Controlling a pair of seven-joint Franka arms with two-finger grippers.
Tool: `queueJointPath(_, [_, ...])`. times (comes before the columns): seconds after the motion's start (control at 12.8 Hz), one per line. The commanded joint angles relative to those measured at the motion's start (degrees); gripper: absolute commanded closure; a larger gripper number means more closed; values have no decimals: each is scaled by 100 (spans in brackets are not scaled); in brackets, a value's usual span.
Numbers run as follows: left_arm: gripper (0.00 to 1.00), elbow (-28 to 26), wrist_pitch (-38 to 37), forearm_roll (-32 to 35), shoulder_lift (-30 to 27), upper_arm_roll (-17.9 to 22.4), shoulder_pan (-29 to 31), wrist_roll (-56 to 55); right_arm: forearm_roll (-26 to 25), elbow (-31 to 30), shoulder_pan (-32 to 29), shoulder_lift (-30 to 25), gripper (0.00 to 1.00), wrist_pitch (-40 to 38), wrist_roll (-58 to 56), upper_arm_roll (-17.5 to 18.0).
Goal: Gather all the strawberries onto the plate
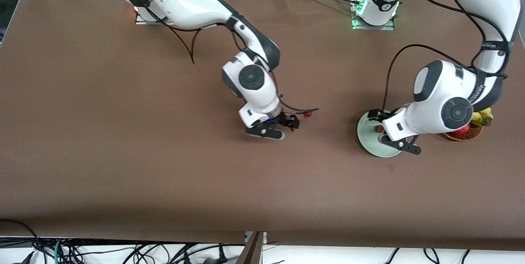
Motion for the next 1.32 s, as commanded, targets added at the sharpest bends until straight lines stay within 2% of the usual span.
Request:
queueJointPath(0.0, [0,-25,255,-60,201,-164,-608,-1338,-9,-552,-705,-885,0,-1132,-1342,71])
queueJointPath(0.31, [0,-60,1292,2,753,-137,-1313,-1958,-79,-1764,-1848,-2493,0,-1750,-2532,62])
queueJointPath(0.47, [0,-191,1573,158,974,-76,-1621,-2265,-79,-1933,-2436,-3100,0,-2398,-3338,62])
queueJointPath(0.62, [0,-402,1995,667,1132,-67,-1718,-2450,-79,-1942,-3016,-3488,0,-3041,-4157,62])
queueJointPath(0.78, [0,-744,2452,871,1177,-58,-1772,-2495,-70,-2221,-3474,-3979,0,-3368,-4284,62])
queueJointPath(0.93, [0,-869,2542,925,1177,-58,-1745,-2495,-79,-2784,-3573,-4595,0,-3456,-4248,-16])
queueJointPath(1.01, [23,-869,2542,925,1151,-58,-1702,-2504,-79,-3004,-3573,-4824,0,-3509,-4257,-69])
queueJointPath(1.09, [54,-869,2533,925,1142,-67,-1684,-2512,-88,-3093,-3582,-5026,0,-3710,-4300,-78])
queueJointPath(1.17, [77,-878,2516,925,1142,-67,-1692,-2556,-88,-3059,-3582,-5133,0,-4094,-4318,-113])
queueJointPath(1.25, [92,-878,2507,925,1133,-67,-1684,-2539,-70,-3041,-3582,-5255,0,-4307,-4345,-253])
